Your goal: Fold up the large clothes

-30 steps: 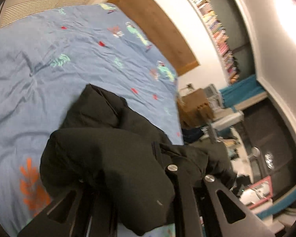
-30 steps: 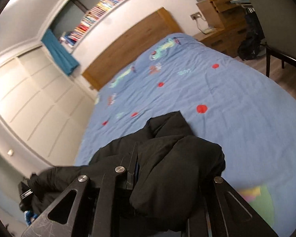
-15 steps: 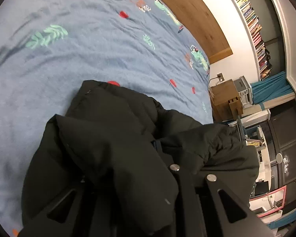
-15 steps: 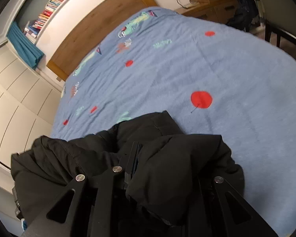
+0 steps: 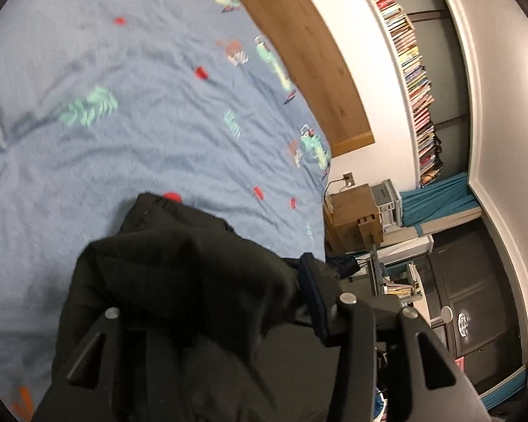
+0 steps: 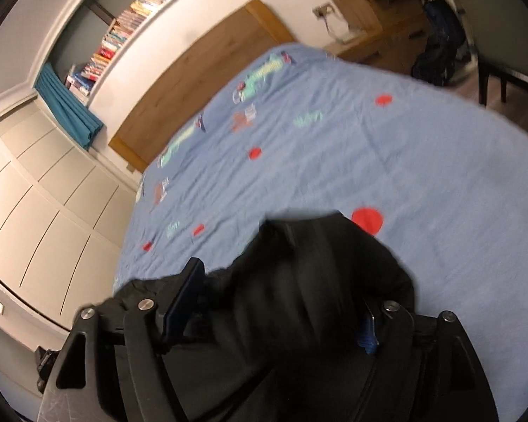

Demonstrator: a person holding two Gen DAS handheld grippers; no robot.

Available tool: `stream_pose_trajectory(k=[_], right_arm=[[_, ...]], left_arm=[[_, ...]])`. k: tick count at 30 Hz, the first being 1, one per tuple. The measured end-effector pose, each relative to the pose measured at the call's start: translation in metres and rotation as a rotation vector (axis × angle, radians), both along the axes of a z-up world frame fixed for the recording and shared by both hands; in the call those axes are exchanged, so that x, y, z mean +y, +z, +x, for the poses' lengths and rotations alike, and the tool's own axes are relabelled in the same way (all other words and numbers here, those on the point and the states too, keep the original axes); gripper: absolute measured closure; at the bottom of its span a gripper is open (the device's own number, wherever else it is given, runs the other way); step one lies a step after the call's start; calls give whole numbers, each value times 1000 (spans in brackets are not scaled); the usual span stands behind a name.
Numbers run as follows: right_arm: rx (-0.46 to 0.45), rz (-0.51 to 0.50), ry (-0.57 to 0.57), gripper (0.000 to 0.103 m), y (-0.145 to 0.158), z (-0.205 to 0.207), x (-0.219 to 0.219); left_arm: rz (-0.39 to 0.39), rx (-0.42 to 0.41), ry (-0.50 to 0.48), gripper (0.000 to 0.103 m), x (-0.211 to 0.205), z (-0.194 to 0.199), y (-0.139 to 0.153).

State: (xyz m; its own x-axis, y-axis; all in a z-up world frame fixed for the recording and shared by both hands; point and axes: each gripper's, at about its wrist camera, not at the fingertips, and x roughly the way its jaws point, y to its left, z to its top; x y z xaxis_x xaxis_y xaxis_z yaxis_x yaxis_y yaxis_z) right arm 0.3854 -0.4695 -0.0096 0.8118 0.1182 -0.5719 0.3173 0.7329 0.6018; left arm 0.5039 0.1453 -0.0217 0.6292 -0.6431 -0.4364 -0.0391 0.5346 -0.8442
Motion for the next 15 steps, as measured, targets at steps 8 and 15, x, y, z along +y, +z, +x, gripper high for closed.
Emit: stream_pose_trajectory(k=[8,15], right_arm=[[-43,-140,-9,25,53,-28,5],[-39,-306,179,25,60,-22,80]], left_arm=[[128,-51,26,53,13,-33,53],[373,-87,-143,53,-72,-54,64]])
